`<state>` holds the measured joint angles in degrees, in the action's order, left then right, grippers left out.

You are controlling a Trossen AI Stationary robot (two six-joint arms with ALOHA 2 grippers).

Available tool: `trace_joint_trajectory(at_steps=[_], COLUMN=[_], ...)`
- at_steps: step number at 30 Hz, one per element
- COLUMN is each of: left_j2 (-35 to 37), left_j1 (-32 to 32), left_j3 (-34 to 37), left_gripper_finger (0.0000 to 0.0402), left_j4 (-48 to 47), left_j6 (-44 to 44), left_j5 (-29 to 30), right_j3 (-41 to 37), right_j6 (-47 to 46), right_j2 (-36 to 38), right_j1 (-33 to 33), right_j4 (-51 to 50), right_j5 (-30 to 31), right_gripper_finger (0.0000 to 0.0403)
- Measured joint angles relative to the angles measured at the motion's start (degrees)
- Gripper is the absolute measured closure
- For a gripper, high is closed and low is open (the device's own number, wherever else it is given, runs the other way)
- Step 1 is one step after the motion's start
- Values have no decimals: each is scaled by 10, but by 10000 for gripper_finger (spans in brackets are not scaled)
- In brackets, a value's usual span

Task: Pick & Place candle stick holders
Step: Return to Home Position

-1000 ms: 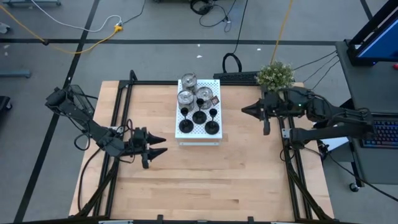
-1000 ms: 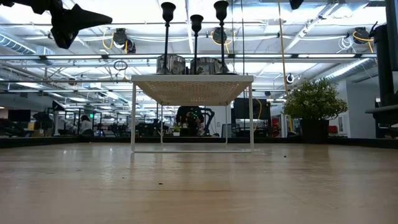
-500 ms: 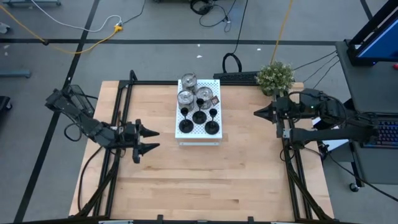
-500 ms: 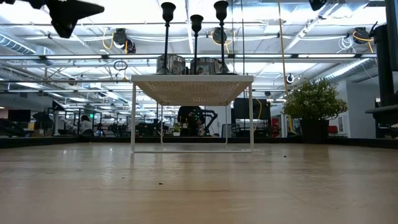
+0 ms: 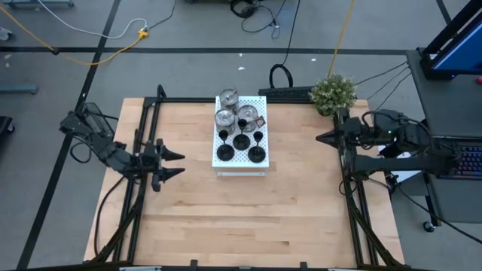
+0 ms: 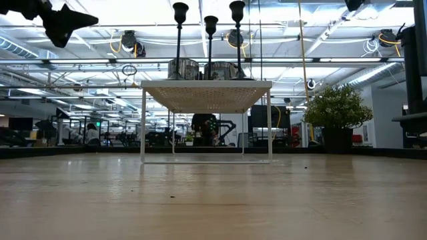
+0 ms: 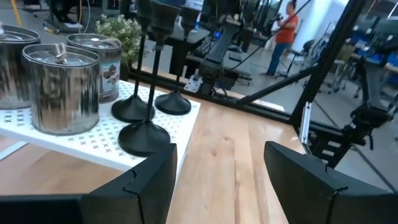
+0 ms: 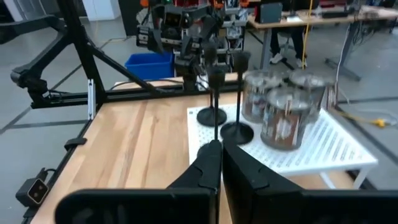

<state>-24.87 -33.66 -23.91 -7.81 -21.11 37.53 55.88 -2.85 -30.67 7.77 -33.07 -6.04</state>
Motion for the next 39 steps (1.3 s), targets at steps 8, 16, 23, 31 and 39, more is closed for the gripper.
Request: trace_joint_trajectory(at_steps=[8, 16, 23, 31, 39], left_j2=[10, 10, 27, 73, 85], left_j1=[0, 0, 0, 0, 0], left_j3=[94, 174, 194, 223, 231], left_gripper_finger=[153, 153, 153, 153, 153], left_j4=[153, 288, 287, 285, 281], left_j6=[15, 59, 71, 76, 95], left_j5=[-27, -30, -30, -30, -31], right_j3=[-106, -179, -207, -237, -278], right_j6=[-42, -68, -76, -95, -107], right_j2=[33, 68, 121, 186, 223], right_j1=[0, 1, 1, 1, 1], right_j4=[78, 107, 111, 110, 131], right_j5=[-27, 6, 15, 15, 15], right_gripper_finger=[394, 394, 394, 394, 394])
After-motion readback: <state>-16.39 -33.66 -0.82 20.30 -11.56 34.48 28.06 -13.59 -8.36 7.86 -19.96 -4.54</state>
